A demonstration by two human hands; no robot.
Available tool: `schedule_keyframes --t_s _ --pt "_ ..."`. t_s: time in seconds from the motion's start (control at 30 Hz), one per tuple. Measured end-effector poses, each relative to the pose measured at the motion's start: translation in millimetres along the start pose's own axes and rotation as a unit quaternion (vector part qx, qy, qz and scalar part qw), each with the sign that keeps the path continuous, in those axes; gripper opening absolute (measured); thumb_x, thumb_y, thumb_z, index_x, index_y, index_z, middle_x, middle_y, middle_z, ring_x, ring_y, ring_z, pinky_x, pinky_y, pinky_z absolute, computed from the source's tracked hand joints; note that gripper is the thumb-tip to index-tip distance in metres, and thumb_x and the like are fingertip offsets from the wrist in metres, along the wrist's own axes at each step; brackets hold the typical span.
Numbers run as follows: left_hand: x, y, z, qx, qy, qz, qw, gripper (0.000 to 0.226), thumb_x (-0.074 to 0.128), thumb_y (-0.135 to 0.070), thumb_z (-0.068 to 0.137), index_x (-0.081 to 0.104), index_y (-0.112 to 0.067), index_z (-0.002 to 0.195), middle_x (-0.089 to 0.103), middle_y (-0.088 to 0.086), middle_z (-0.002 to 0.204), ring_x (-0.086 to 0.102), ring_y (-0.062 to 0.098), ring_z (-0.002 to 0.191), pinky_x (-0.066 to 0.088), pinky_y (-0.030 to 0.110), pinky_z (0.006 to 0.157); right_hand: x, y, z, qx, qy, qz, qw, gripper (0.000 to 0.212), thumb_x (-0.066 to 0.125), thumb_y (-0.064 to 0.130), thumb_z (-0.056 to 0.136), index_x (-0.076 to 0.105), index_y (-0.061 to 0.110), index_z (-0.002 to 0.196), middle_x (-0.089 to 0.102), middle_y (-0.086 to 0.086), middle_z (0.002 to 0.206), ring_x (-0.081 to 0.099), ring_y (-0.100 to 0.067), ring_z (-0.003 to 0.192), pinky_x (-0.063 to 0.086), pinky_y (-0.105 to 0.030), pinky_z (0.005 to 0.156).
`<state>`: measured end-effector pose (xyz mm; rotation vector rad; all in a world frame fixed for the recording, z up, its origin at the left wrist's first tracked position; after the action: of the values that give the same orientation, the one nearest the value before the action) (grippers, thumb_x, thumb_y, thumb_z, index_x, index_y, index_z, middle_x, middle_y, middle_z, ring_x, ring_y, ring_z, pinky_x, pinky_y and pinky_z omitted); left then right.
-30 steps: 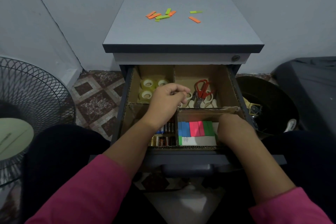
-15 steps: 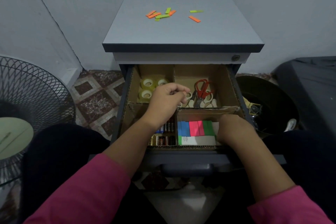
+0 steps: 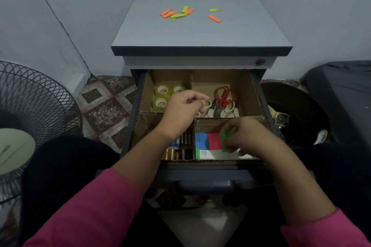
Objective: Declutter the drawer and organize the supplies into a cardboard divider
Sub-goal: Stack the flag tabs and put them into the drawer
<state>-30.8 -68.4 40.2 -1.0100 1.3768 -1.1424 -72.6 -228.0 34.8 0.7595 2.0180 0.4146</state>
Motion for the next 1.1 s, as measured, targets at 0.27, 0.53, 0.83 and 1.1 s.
schedule_keyframes --t_s 0.27,0.53,0.83,1.1 --pt "1 2 2 0.000 0.002 0.000 1.000 0.019 0.054 -0.004 0.092 0.070 -0.016 0.091 0.064 0.000 0.072 0.055 -0.002 0.062 0.042 0.009 0.059 39 16 13 -0.052 0.022 -0.109 0.992 0.011 0.059 0.012 0.085 0.066 0.012 0.094 0.065 -0.008 0.097 0.061 -0.022 0.090 0.047 -0.026 0.072" --pt "1 3 3 -0.001 0.002 -0.001 1.000 0.019 0.055 -0.006 0.092 0.070 -0.017 0.090 0.066 0.003 0.076 0.055 0.000 0.064 0.041 0.009 0.058 45 19 18 -0.053 0.023 -0.147 0.987 0.021 0.059 0.011 0.088 0.064 0.008 0.109 0.063 -0.011 0.110 0.059 -0.024 0.102 0.042 -0.024 0.074" --pt "0 2 2 0.005 0.002 0.003 1.000 0.018 0.054 -0.003 0.092 0.070 -0.012 0.094 0.066 0.002 0.076 0.055 -0.005 0.062 0.041 0.008 0.058 47 17 20 -0.063 -0.003 -0.196 0.978 0.019 0.063 0.015 0.083 0.064 0.014 0.101 0.064 -0.007 0.104 0.061 -0.025 0.097 0.047 -0.028 0.076" --pt "1 3 3 0.003 -0.001 0.009 1.000 0.018 0.055 -0.003 0.091 0.070 -0.012 0.094 0.065 0.001 0.074 0.054 -0.005 0.060 0.041 0.008 0.058 46 22 19 -0.063 0.014 -0.210 0.975 0.024 0.057 0.013 0.087 0.066 0.014 0.109 0.065 -0.007 0.112 0.062 -0.025 0.102 0.052 -0.032 0.085"
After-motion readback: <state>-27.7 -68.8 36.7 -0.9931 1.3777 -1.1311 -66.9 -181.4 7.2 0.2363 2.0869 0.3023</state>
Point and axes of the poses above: each hand's wrist, its own z-axis towards the middle knuckle, its own x-axis out of the palm, y = z × x, the point moved 4 cm from there along z, towards the middle knuckle
